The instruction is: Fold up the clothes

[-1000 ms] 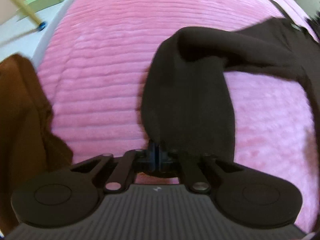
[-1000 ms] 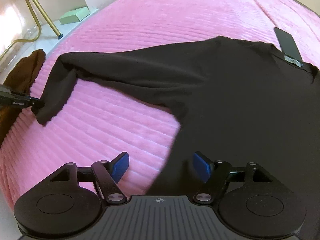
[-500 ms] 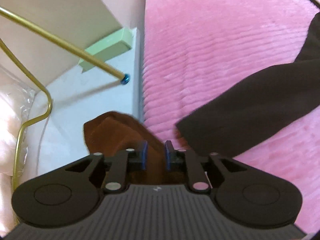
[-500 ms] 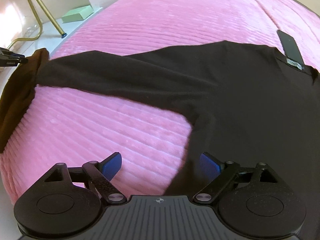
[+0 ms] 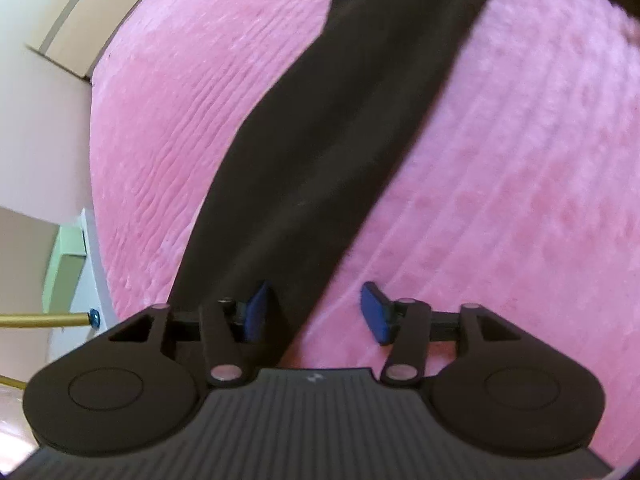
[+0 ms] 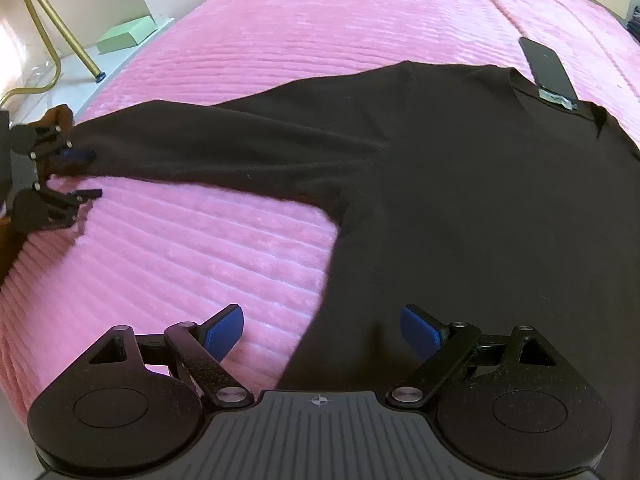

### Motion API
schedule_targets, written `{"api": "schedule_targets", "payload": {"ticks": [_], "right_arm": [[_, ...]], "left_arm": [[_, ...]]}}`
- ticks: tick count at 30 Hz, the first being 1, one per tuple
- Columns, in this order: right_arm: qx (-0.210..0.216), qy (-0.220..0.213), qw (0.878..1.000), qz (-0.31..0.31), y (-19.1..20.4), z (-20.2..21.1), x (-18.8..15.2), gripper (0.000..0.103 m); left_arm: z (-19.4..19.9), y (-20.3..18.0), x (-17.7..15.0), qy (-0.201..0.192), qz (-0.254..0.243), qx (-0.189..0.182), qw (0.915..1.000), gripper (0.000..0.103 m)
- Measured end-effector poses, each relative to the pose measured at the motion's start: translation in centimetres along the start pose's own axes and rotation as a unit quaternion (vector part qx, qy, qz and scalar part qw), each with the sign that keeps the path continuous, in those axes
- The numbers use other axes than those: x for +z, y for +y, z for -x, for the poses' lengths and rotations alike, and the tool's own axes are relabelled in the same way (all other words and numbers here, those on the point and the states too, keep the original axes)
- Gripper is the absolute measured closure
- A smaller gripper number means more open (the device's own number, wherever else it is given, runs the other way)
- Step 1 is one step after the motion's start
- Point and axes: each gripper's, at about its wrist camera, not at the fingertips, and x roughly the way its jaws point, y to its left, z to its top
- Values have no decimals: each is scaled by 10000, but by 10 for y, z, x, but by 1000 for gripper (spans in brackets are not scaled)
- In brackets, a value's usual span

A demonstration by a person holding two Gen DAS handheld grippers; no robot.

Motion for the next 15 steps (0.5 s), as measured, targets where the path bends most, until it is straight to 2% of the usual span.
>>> {"api": "schedule_targets", "payload": {"ticks": [1, 2, 3, 8, 12, 15], "right_arm": [[-10, 22, 10000, -20, -1, 0, -2, 15], [-18, 48, 10000, -43, -1, -1, -4, 15], [-20, 70, 10000, -61, -2, -1, -5, 15], [36, 62, 10000, -26, 2, 4, -6, 15], [43, 56, 10000, -61, 2, 4, -3, 15], [45, 91, 9999, -79, 2, 2, -1, 15]], "left_arm": [[0, 5, -1, 17, 99, -94, 9999, 73], [-1, 9, -3, 94, 137, -88, 9998, 102], [-1, 10, -4, 228, 97, 33, 9997, 102], [24, 16, -14, 248, 146, -57, 9996, 103], [56, -2, -27, 329, 76, -327, 9989, 103], [55, -17, -40, 643, 143, -628, 9959, 103]]}}
